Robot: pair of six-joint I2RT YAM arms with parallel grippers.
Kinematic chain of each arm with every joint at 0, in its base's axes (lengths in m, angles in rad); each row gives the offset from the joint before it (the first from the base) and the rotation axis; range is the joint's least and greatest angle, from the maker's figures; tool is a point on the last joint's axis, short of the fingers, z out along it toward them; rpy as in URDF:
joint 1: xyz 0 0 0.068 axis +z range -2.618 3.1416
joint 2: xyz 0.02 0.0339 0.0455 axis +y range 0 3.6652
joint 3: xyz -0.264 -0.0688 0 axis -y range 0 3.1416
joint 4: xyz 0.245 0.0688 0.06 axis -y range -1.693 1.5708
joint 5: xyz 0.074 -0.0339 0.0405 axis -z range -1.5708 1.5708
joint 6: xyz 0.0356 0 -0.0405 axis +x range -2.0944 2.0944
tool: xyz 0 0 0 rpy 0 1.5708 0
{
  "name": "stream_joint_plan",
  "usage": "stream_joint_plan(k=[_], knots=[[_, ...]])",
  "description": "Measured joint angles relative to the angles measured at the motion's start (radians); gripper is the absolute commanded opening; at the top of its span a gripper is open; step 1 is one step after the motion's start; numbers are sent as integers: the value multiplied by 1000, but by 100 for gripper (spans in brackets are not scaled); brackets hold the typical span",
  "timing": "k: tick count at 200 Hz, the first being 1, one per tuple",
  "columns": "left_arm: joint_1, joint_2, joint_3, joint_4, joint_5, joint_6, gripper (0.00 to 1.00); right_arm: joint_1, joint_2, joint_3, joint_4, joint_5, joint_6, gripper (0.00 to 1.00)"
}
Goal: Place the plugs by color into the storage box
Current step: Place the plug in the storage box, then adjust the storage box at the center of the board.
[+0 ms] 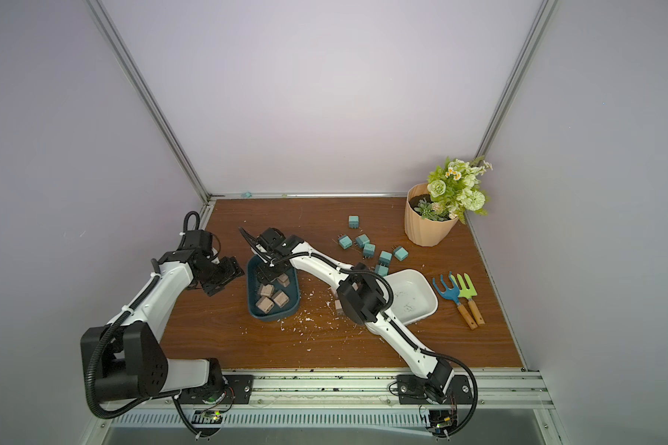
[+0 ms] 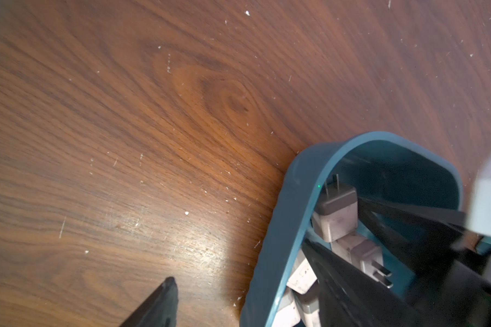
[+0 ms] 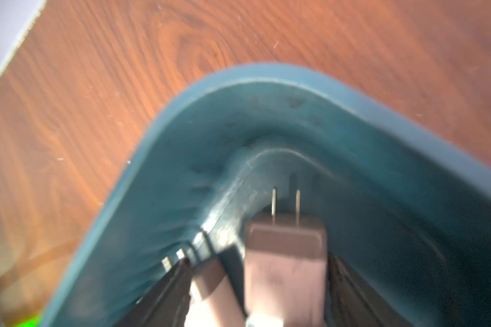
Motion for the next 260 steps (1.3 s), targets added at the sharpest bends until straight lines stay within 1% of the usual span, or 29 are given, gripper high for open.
stream_joint_plan(k=[20, 44, 64, 86, 124, 148, 196, 218, 240, 260], knots=[[0, 6, 0, 0, 0, 2, 79, -7, -144, -89, -11, 42, 8, 84], [0, 15, 1, 2, 0, 4, 79, -29, -398, -273, -22, 113, 22, 86], [0, 19, 1, 3, 1, 5, 79, -55, -593, -458, -13, 154, 40, 87], [0, 21, 1, 9, 1, 5, 80, -81, -715, -652, -17, 181, 69, 88], [-3, 27, 1, 17, 1, 5, 79, -87, -740, -927, -20, 183, 128, 87], [-9, 27, 1, 18, 1, 5, 79, -87, -740, -1034, -26, 183, 166, 87], [-13, 27, -29, 27, 1, 6, 79, -101, -762, -1152, 13, 182, 207, 87], [-13, 27, -34, 27, 1, 8, 80, -119, -769, -1200, 40, 178, 216, 86], [-13, 27, -37, 31, 1, 10, 80, -133, -769, -1220, 53, 171, 217, 83], [-13, 27, -37, 33, 2, 10, 80, -140, -767, -1220, 70, 157, 215, 76]])
